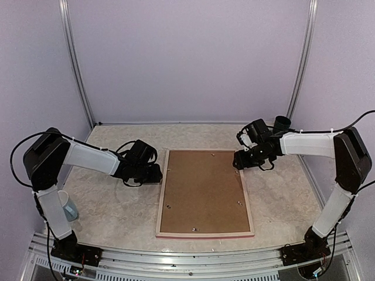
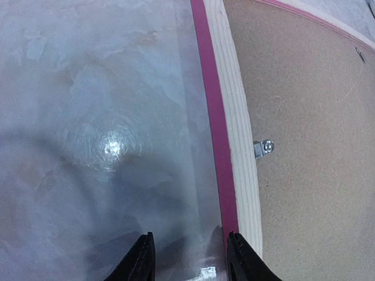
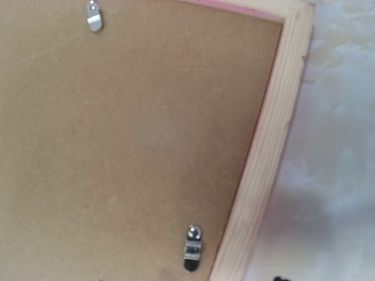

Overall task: Put the photo into the frame
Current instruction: Press the fastener onto the backboard.

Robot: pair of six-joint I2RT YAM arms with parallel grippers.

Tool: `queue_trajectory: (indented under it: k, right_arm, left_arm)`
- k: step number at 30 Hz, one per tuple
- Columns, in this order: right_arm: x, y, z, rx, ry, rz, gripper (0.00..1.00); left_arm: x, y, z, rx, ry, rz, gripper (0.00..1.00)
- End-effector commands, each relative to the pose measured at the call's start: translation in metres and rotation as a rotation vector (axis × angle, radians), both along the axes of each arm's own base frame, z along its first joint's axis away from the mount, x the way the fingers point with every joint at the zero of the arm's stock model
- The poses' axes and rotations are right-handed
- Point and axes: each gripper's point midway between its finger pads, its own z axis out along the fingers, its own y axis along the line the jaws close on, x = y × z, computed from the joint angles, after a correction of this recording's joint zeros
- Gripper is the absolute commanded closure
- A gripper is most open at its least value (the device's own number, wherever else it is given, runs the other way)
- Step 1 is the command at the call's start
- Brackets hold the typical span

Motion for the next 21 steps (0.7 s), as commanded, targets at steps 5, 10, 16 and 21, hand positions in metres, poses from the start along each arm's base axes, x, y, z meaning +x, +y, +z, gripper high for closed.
queue_trajectory:
  k: [5, 10, 16, 21]
  right_arm:
    - [0.01, -0.004, -0.012, -0.051, 0.03, 0.01, 0.39]
    - [0.01, -0.004, -0.028, -0.063, 0.059, 0.014, 0.4]
    - [0.006, -0.008, -0.041, -0.076, 0.081, 0.005, 0.4]
    - [0.006, -0.012, -0.042, -0.073, 0.082, -0.006, 0.4]
  left_arm:
    - [-0.01, -0.025, 0.01, -0.157, -0.031, -0.108, 0.57]
    - [-0.011, -0.033, 0.011, -0.194, -0.024, -0.135, 0.57]
    - [-0.012, -0.032, 0.009, -0.2, -0.019, -0.122, 0.57]
    - [-0.016, -0.038, 0.018, -0.237, -0.023, -0.134, 0.56]
